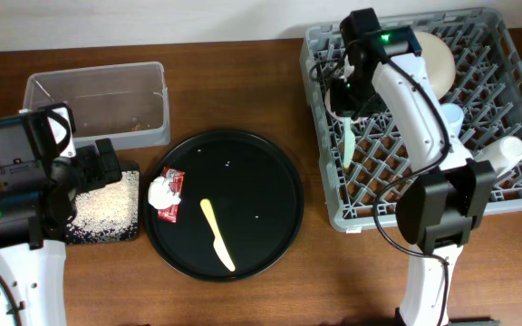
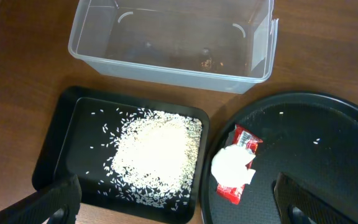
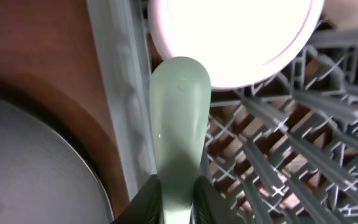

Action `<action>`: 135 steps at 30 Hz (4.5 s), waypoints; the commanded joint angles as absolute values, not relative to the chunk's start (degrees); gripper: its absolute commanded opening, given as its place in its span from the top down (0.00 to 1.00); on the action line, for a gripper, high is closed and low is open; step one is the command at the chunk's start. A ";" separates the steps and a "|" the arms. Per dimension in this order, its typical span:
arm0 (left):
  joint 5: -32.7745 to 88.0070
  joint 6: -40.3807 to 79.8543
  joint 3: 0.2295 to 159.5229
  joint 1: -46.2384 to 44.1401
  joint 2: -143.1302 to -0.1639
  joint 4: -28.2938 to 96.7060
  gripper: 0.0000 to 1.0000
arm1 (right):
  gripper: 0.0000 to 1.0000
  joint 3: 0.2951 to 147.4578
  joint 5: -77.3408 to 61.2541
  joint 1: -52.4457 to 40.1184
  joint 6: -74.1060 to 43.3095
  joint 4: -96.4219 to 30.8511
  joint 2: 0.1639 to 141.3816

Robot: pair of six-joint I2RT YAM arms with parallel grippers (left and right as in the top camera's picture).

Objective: Sort waste into correct bins and load items into the dishwasher rack
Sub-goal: 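Carry the green spoon to the rack and drop it in, then return the right gripper to the yellow spoon and grasp it, then lift the yellow spoon and place it in the rack's left side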

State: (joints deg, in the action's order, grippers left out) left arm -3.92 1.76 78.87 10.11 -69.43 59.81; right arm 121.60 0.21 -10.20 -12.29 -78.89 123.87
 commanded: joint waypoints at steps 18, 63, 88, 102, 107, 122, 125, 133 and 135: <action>-4.34 1.72 79.44 10.28 -69.25 59.72 0.01 | 0.48 118.45 1.34 -14.48 -5.78 -80.84 121.73; -4.34 1.74 79.44 10.28 -69.25 59.72 0.01 | 0.72 104.99 -4.03 -52.12 -19.22 -62.22 134.19; -4.34 1.72 79.44 10.28 -69.25 59.72 0.01 | 0.62 112.03 1.30 -52.01 -20.67 -69.76 131.68; -4.34 1.74 79.44 10.28 -69.25 59.72 0.01 | 0.78 102.80 -1.26 -50.50 -24.86 -64.18 131.68; -4.34 1.72 79.44 10.28 -69.25 59.72 0.01 | 0.85 103.04 -0.86 -50.48 -24.45 -64.27 131.66; -4.34 1.72 79.44 10.28 -69.25 59.72 0.01 | 0.87 117.75 7.86 -48.38 -24.29 -74.65 131.48; -4.34 1.74 79.44 10.28 -69.25 59.72 0.01 | 0.87 123.07 7.86 -44.80 -24.29 -77.62 131.48; -4.34 1.74 79.44 10.28 -69.25 59.72 0.01 | 0.87 137.80 8.03 -32.45 -21.54 -85.12 131.48; -4.34 1.72 79.44 10.28 -69.25 59.72 0.01 | 0.86 139.81 8.23 -29.65 -21.26 -86.17 131.48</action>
State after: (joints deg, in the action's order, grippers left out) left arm -3.92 1.76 78.87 10.11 -69.43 59.83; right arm 135.26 6.66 -33.71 -22.79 -84.71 131.96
